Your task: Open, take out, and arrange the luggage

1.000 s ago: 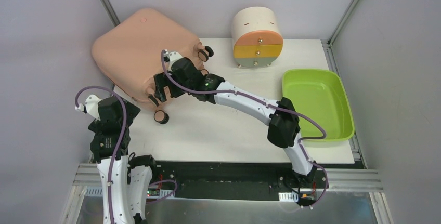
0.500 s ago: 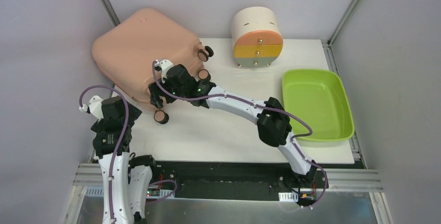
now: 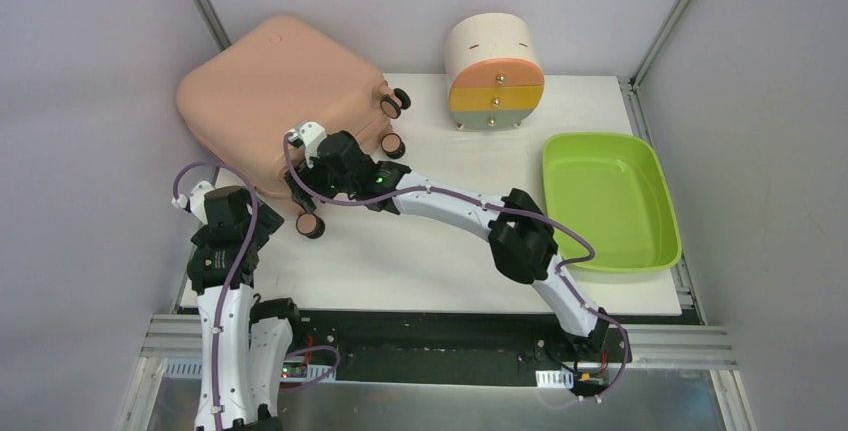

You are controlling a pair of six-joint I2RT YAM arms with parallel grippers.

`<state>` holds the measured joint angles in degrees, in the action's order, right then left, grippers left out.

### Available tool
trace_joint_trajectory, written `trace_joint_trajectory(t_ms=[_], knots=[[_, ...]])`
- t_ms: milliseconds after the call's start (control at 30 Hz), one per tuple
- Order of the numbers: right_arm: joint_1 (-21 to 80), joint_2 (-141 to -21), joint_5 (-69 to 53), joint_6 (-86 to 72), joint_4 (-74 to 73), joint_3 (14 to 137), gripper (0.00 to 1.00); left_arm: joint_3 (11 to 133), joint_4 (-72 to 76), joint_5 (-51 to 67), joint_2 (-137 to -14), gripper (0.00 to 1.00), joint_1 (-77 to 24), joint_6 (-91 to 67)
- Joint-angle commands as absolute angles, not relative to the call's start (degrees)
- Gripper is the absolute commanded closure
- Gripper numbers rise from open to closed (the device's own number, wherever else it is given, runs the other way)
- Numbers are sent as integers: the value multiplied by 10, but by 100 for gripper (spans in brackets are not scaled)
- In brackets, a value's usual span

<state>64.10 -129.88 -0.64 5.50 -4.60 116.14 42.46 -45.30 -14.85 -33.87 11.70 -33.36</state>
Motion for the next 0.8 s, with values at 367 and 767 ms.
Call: trace_joint_trajectory(t_ms=[367, 767], knots=[[659, -1238, 51, 215, -32, 1156, 0, 412, -429, -196, -327, 16, 120, -334], [679, -1274, 98, 241, -32, 1200, 1, 408, -428, -200, -324, 16, 120, -334]])
